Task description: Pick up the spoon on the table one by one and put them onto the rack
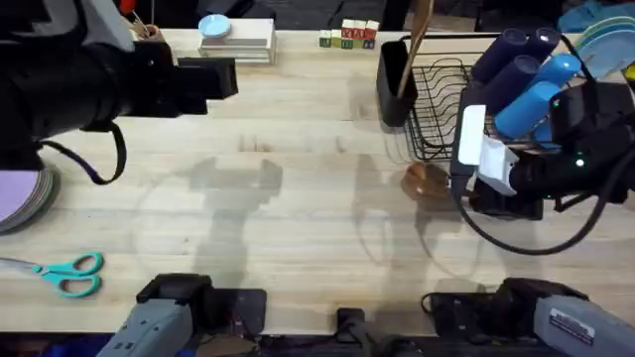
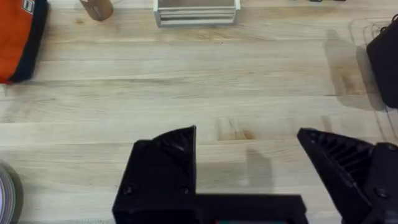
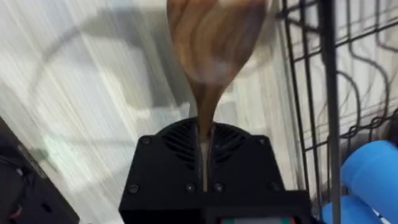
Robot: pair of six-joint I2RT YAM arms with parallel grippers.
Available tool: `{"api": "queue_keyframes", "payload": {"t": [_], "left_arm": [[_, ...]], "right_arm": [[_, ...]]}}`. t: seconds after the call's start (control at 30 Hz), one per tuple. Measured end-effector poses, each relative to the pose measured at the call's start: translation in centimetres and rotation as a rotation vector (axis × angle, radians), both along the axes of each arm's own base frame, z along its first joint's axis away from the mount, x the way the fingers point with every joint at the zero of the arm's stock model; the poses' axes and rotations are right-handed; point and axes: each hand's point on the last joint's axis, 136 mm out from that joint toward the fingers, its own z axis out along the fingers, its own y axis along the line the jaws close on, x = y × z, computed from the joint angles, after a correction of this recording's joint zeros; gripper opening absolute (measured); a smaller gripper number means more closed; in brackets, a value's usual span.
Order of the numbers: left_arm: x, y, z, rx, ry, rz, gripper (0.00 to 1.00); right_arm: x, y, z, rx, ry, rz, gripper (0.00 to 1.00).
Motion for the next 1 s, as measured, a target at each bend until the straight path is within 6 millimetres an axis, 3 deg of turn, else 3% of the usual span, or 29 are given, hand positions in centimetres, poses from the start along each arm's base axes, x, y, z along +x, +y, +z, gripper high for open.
{"api": "queue_keyframes", "payload": {"t": [0.67,1.0], "left_arm": [[-0.2,0.0,-0.3,0.000,0.015,0.000,0.993],[-0.2,0.0,-0.3,0.000,0.015,0.000,0.993]], "right_arm": [[0.0,6.3,4.1,0.271,-0.112,-0.014,0.032],[1.7,9.7,9.1,0.409,-0.201,0.044,0.033]]}}
